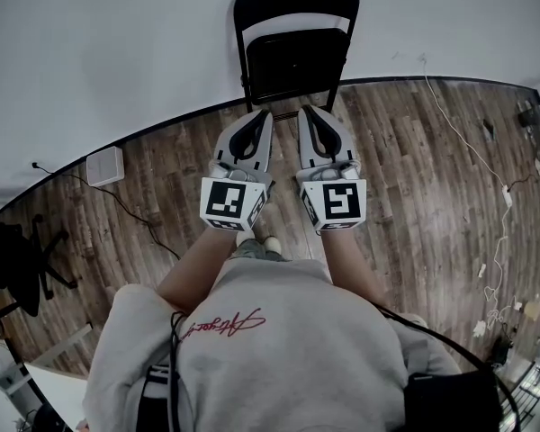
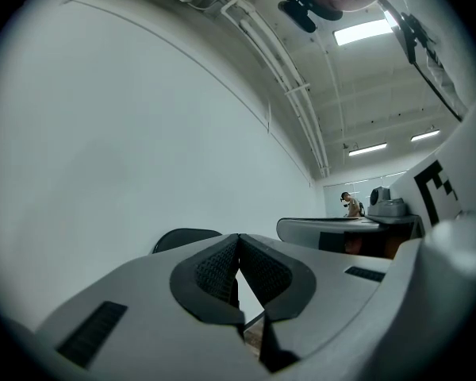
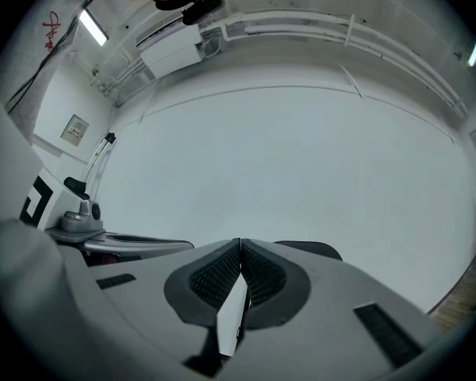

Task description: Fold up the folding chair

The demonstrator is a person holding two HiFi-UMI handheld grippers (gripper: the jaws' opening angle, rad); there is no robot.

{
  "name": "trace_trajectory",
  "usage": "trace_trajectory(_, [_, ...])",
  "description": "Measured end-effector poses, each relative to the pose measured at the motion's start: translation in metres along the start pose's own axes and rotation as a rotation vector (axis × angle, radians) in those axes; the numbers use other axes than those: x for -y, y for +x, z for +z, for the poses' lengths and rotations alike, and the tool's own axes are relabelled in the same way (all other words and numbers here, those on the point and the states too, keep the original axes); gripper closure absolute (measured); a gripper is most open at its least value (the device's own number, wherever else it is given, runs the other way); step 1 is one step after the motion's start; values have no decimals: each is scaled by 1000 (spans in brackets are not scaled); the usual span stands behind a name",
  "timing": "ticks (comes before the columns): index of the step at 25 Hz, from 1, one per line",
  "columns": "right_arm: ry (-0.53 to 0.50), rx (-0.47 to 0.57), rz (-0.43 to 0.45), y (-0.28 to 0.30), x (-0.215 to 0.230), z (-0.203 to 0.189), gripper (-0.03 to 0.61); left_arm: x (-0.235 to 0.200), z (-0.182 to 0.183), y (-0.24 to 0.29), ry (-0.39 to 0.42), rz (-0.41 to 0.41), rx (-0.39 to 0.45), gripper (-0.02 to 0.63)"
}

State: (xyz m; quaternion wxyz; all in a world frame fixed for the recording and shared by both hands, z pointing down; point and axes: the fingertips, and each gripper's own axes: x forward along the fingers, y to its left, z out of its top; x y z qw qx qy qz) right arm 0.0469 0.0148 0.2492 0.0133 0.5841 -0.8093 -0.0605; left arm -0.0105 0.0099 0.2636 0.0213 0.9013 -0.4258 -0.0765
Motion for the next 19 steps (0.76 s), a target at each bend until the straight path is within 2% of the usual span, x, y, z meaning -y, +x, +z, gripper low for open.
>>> trace_trajectory(7, [8,-10,7,-7,-10,-7,561,-5,6,-8,3,19,18,598])
trace_trajectory(19, [-3,9,16,-12,-28,3,561,-11,8,-26,9,20,23,598])
